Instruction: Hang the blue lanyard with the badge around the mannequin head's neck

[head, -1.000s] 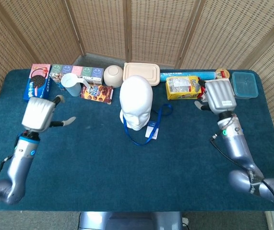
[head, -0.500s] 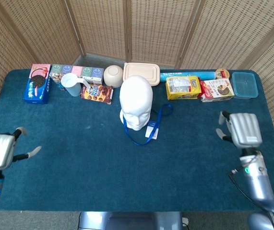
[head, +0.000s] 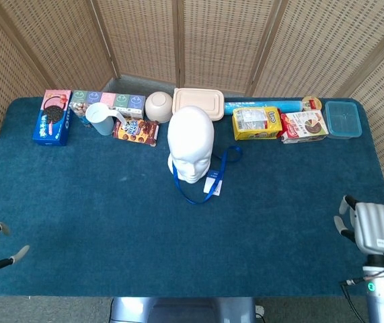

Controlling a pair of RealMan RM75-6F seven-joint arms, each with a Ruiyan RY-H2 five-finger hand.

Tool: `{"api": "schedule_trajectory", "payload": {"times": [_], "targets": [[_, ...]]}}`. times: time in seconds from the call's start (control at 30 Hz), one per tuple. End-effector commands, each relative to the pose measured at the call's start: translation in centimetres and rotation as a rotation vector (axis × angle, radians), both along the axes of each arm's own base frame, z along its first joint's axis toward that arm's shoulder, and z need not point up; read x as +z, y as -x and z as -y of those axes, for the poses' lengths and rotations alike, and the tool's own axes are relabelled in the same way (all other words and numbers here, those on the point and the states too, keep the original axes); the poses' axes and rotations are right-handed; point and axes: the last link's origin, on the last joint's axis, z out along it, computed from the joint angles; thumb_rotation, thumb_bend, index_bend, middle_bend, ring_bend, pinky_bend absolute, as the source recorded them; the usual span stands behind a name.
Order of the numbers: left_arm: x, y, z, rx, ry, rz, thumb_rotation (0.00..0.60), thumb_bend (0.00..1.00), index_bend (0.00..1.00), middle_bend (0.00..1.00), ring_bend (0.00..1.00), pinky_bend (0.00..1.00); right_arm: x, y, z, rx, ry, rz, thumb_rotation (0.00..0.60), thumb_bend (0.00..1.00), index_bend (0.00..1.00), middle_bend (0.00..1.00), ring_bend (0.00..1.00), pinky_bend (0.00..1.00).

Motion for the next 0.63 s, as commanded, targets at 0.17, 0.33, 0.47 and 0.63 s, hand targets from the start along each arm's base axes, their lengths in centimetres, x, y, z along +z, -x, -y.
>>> {"api": "schedule_trajectory", "payload": {"times": [0.17, 0.33, 0.47, 0.63], "targets": [[-0.5, 0.0, 0.6, 0.007, 0.022, 0.012, 0.368, 0.11, 0.53, 0.78, 0.69, 0.71, -0.1, 0.6, -1.5, -0.010, 0.003, -0.012, 0.600, 0.31, 0.61, 0.80, 0.88, 0.94], [-0.5, -0.4, 0.3, 0.001, 0.036, 0.017, 0.365, 0.11, 0.53, 0.76, 0.67, 0.67, 0.0, 0.6, -1.6, -0.003, 0.004, -0.004, 0.600, 0.31, 0.61, 0.79, 0.87, 0.94], [-0.2, -0.6, 0.1, 0.014, 0.034, 0.007, 0.370, 0.11, 0.53, 0.71, 0.61, 0.57, -0.3, 1.0, -1.9, -0.011, -0.007, 0.009, 0.600, 0.30, 0.61, 0.77, 0.85, 0.93], [0.1, -0.8, -0.2, 0.029, 0.024, 0.006, 0.373, 0.11, 0.53, 0.70, 0.60, 0.56, -0.6, 1.7, -2.2, -0.029, -0.021, 0.026, 0.600, 0.30, 0.61, 0.76, 0.84, 0.93]]}}
